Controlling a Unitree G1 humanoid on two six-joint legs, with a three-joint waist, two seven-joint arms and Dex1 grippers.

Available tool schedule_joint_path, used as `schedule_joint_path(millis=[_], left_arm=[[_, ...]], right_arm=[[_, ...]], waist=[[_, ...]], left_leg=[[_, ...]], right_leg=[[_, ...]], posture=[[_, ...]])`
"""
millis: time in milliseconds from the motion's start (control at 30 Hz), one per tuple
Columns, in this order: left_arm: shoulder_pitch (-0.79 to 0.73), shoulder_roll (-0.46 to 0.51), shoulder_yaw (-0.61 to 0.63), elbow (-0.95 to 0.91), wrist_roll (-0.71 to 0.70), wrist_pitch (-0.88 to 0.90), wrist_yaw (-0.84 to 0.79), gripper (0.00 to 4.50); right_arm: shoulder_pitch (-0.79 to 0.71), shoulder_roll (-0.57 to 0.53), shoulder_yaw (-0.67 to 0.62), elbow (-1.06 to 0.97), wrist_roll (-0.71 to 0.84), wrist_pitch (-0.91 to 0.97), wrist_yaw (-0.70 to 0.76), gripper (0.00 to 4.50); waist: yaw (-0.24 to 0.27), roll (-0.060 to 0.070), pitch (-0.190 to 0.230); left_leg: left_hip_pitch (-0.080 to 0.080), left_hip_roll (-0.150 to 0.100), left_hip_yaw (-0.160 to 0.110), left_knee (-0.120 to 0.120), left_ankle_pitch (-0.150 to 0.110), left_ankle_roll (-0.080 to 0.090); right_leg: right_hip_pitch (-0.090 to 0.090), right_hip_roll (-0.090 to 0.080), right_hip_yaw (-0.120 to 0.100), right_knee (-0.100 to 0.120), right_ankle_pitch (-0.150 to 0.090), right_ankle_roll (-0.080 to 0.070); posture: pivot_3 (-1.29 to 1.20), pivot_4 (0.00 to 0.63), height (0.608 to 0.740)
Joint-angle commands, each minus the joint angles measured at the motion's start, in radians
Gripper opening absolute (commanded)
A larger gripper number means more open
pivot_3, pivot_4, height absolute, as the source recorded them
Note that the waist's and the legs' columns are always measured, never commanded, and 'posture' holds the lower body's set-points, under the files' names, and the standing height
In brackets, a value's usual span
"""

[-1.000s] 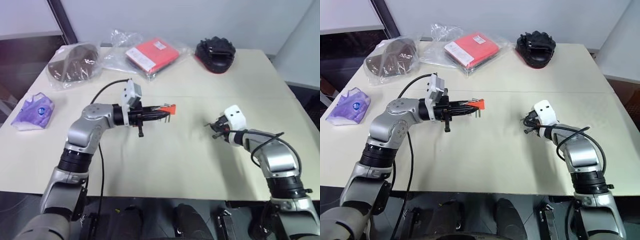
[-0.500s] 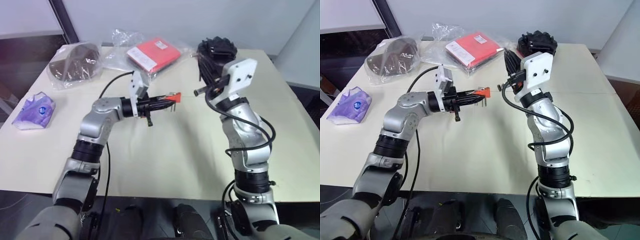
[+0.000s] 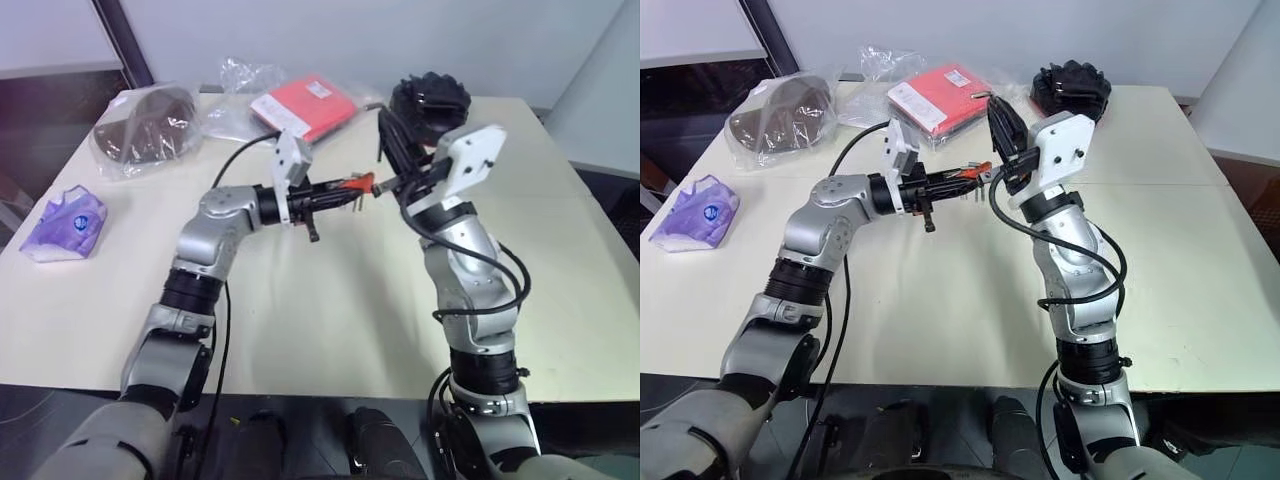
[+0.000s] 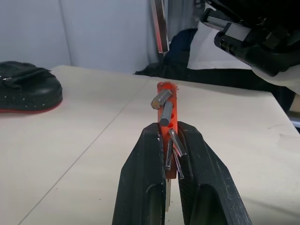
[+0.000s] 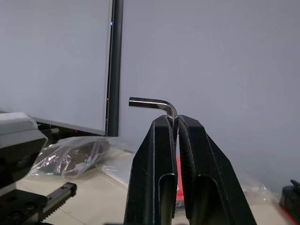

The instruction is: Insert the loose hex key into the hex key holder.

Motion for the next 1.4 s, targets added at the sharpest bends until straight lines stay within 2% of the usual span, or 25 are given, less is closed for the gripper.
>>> schedule_joint_path(millis=[33,1400], left_arm=[[-0.027,0.000,0.019,-0.014,-0.001,-0.024,0.000,0.00],[-0.018,-0.015,0.019,-0.046,-0.014,-0.005,0.012,0.00]], right_arm=[[0.003,0.011,0.012,-0.030,-0.011,-0.031,-0.007,0.06],[0.059,0.024,0.023,0.000,-0.030,-0.045,-0.012,0.06]], waist=[[0.000,0.000,0.000],[0.000,0.000,0.000]], left_leg=[[0.000,0.000,0.000,0.000,0.000,0.000],[0.000,0.000,0.000,0.000,0.000,0.000]], right_leg=[[0.000,0.000,0.000,0.000,0.000,0.000],[0.000,0.000,0.000,0.000,0.000,0.000]], posture=[[0.00,0.150,0.740],[0.00,0.150,0.740]])
